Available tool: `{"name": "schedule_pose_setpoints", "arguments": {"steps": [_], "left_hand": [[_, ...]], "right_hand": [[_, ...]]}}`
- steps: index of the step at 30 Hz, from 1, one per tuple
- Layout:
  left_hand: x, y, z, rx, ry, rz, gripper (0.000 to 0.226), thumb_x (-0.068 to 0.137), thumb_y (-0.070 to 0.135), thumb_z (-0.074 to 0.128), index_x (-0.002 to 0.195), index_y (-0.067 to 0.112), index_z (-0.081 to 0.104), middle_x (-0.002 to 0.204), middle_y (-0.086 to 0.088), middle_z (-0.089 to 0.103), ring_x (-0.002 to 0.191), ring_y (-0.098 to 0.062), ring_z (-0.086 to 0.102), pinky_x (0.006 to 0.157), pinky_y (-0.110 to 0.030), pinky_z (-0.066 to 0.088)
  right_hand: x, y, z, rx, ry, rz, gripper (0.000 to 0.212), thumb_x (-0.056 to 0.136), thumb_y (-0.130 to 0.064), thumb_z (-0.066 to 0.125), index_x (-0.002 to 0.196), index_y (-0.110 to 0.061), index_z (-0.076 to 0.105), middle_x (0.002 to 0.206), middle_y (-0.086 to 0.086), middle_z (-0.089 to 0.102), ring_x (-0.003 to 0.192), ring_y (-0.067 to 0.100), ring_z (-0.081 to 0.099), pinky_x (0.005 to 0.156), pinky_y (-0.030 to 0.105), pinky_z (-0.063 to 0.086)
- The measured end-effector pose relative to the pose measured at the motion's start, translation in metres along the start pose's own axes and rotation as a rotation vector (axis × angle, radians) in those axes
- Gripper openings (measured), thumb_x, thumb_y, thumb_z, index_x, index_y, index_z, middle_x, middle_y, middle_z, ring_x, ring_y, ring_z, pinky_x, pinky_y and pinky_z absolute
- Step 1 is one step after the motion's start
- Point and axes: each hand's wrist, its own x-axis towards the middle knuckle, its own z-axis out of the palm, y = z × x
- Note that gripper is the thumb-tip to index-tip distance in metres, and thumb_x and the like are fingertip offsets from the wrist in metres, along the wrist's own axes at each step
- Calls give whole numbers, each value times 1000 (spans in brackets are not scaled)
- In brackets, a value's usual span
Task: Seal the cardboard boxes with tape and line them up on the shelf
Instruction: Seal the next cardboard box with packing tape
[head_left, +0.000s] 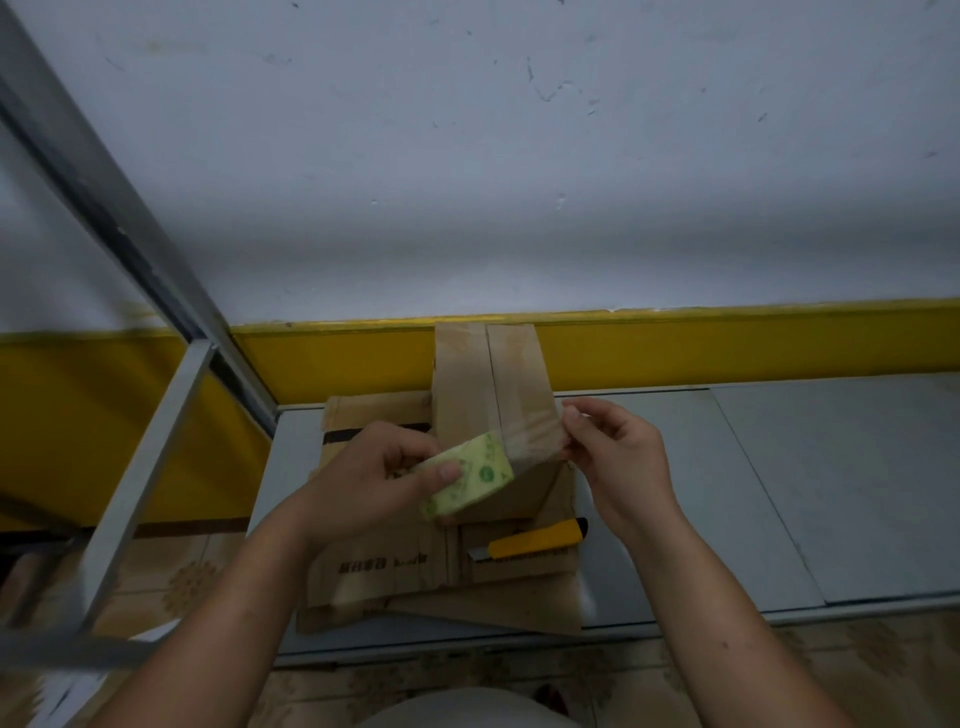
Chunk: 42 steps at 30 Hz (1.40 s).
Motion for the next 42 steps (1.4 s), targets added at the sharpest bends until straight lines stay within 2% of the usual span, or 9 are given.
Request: {"name": "schedule_pose_setpoints", "arguments": {"steps": [4, 9, 13, 16, 20, 26, 33, 38, 42], "left_hand": [[0, -15, -8, 47, 38, -42, 35, 95, 55, 63, 76, 29, 76, 64, 2, 63, 56, -10, 56, 52, -28, 37], [-5, -21, -31, 243, 133, -260, 63, 84, 78, 64, 69, 17, 73, 57, -9, 65, 49, -26, 66, 46, -47, 53], [-20, -27, -53, 200, 223, -295, 59, 86, 66, 73, 66, 10, 73, 56, -16, 63, 47, -36, 60, 43, -29, 42], [-20, -29, -57, 215, 209, -320, 38, 92, 46, 76, 60, 24, 74, 49, -4, 57, 42, -23, 51, 45, -26, 35], [-11, -45, -61, 362, 144, -386, 58, 88, 55, 78, 57, 8, 65, 46, 0, 45, 39, -13, 41, 45, -29, 28], [3, -53, -74, 476, 104, -415, 44, 92, 53, 75, 66, 17, 72, 51, 2, 53, 45, -11, 46, 48, -32, 33], [4, -56, -80, 581, -92, -413, 22, 109, 24, 53, 119, 28, 72, 105, 10, 69, 91, -3, 62, 78, -30, 51], [0, -52, -69, 393, 127, -356, 19, 108, 26, 54, 113, 33, 72, 75, 12, 66, 60, -3, 57, 58, -29, 44], [-2, -45, -56, 421, 445, -329, 19, 95, 53, 70, 92, 35, 74, 100, 17, 70, 91, -4, 63, 79, -36, 53]], "right_hand": [[11, -8, -4, -19, 18, -24, 13, 96, -6, 69, 104, -13, 75, 81, 9, 71, 75, 19, 66, 68, 27, 56], [25, -26, -28, 47, 87, -100, 12, 94, -5, 71, 103, -13, 75, 78, 5, 72, 72, 15, 65, 65, 26, 53], [32, -34, -54, 59, 140, -108, 12, 93, -4, 72, 103, -9, 75, 76, 5, 70, 69, 13, 65, 63, 23, 53], [28, -21, -57, 30, 139, -35, 14, 91, -5, 74, 105, -5, 75, 78, 10, 72, 69, 14, 67, 61, 24, 53], [20, 2, -60, 32, 170, 102, 14, 90, -4, 74, 104, -3, 76, 84, 13, 75, 69, 13, 69, 63, 27, 52], [18, 11, -57, 25, 151, 142, 13, 90, -6, 75, 104, -7, 77, 89, 13, 77, 74, 15, 72, 63, 27, 52], [13, 11, -45, -1, 100, 126, 17, 92, -10, 74, 109, -10, 77, 95, 11, 79, 80, 18, 74, 66, 30, 52], [13, 13, -44, 22, 94, 139, 18, 92, -9, 74, 110, -10, 76, 92, 9, 79, 80, 18, 74, 66, 29, 52], [12, 18, -39, 57, 53, 166, 19, 92, -8, 73, 111, -7, 74, 83, 8, 77, 77, 17, 73, 61, 24, 54]]}}
